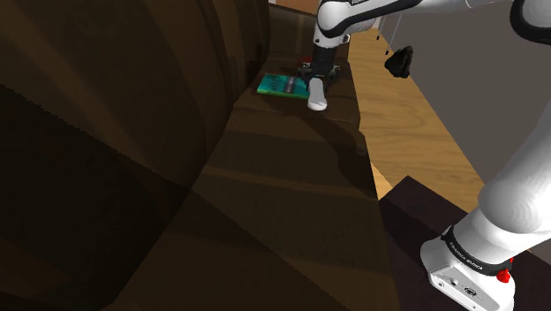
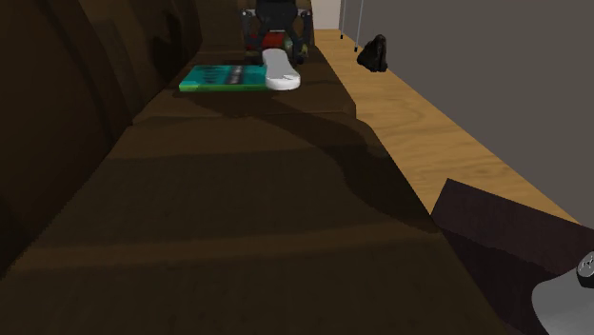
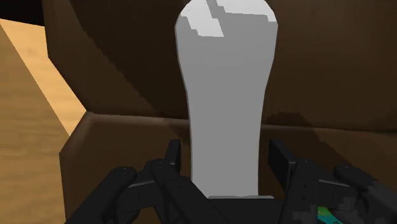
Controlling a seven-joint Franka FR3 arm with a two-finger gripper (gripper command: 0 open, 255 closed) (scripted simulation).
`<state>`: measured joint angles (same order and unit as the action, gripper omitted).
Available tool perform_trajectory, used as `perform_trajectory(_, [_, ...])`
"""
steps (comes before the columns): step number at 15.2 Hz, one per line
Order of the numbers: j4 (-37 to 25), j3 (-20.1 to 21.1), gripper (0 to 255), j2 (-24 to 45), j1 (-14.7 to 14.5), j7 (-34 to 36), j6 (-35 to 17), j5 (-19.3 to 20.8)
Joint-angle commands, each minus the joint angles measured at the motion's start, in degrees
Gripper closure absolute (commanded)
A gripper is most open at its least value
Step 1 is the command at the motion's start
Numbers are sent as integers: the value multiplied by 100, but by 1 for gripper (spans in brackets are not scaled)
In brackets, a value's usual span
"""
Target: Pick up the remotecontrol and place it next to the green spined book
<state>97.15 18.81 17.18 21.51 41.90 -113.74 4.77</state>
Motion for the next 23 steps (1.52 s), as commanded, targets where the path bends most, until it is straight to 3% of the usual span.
perform_trajectory(1, [-194, -88, 255, 148, 134, -236, 50, 15])
perform_trajectory(7, [-1064, -318, 255, 721, 476, -853, 356, 81])
perform_trajectory(13, [-2353, -518, 255, 1532, 755, -1429, 839, 157])
perform_trajectory(17, [-3631, -640, 255, 2299, 883, -1803, 1348, 214])
perform_trajectory(19, [-4840, -718, 255, 2997, 910, -2043, 1852, 259])
perform_trajectory(23, [-4401, -716, 255, 2925, 953, -2028, 1489, 256])
